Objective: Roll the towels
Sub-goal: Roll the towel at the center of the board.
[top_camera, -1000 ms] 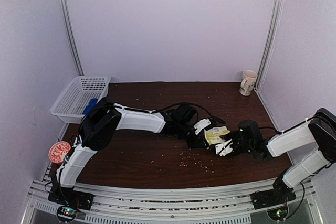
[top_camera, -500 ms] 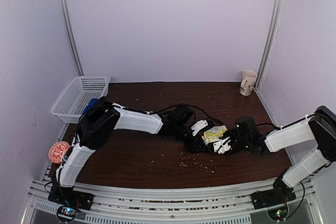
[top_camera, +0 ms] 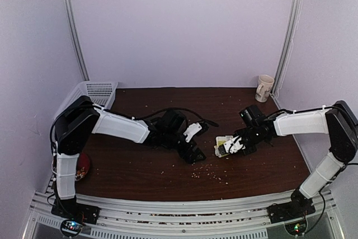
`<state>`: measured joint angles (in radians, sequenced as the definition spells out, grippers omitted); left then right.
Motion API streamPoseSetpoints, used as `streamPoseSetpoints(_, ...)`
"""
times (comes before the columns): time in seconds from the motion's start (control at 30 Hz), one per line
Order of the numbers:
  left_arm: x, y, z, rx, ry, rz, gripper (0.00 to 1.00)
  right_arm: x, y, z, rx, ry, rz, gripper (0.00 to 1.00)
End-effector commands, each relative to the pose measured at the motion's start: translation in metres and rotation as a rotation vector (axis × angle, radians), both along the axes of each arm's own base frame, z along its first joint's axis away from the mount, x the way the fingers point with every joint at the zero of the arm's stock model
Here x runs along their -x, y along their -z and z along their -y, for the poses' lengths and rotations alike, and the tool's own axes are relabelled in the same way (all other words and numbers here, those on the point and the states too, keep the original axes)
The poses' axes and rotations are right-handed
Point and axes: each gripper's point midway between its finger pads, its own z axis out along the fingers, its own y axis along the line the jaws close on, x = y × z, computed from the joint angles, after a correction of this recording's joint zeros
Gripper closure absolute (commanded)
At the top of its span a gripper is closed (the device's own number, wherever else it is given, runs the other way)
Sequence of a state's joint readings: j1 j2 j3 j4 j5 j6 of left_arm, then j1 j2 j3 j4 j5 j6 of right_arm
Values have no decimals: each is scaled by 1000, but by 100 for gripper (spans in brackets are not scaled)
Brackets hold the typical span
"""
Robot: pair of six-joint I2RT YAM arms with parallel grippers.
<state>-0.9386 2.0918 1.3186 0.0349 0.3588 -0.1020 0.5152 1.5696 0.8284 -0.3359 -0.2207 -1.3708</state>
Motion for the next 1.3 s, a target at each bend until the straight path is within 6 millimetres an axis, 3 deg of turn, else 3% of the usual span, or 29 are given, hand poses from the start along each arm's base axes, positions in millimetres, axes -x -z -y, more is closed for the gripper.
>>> streamPoseSetpoints(0.0,-12,-15,6,78,-78,26,2,48,17,17,114,-77,-289,98)
streamPoseSetpoints(0.27,-15,-31,13,183,-93,64,2,46,9,17,209,-76,-563,95)
streamPoseSetpoints(0.47,1,-52,14,262,-68,316,2,36,16,13,218,-7,-625,91)
streamPoseSetpoints(0.7,29,-43,41,159,29,629,3,32,9,12,171,55,-686,90)
streamPoseSetpoints(0.93,32,-39,63,126,40,785,3,33,8,14,149,76,-757,89)
streamPoseSetpoints(1.1,31,-30,73,61,19,813,6,31,8,11,132,127,-803,88)
streamPoseSetpoints(1.27,36,-32,68,91,-41,707,8,24,4,3,68,186,-790,89)
